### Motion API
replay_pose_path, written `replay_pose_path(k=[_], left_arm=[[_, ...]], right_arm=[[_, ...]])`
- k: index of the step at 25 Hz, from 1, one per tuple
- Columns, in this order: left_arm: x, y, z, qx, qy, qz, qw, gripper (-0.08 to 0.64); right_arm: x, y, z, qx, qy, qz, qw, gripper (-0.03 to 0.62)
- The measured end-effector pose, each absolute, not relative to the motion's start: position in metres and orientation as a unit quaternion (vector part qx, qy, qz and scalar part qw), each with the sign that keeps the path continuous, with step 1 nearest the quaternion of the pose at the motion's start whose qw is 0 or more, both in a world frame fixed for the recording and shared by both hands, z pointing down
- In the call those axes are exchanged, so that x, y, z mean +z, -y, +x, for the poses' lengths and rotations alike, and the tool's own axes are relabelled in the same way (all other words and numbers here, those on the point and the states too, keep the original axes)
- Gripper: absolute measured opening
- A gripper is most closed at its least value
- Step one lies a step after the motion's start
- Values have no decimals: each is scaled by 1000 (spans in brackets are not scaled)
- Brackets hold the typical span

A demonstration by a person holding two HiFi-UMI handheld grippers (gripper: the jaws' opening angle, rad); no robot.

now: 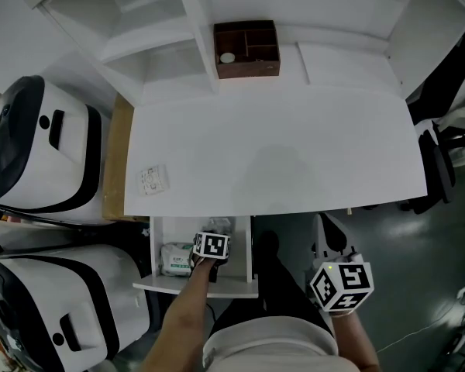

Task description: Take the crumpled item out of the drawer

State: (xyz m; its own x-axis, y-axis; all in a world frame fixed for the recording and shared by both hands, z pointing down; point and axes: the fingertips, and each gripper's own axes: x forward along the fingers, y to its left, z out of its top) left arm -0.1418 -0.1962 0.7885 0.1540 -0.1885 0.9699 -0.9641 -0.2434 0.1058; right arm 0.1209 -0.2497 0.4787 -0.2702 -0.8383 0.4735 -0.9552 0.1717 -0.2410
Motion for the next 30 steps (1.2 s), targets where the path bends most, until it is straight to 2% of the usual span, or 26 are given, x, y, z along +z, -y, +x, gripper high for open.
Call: replay_pose_path(k=[4,11,30], left_arm=[[792,197,-139,462,446,638,425,148],[782,200,-131,469,444,650,399,94],[687,224,-120,414,463,730,284,89]], right_arm=[[481,250,121,254,756,591,119,2],[482,248,113,256,761,584,117,2],[461,224,90,238,774,580,90,2]])
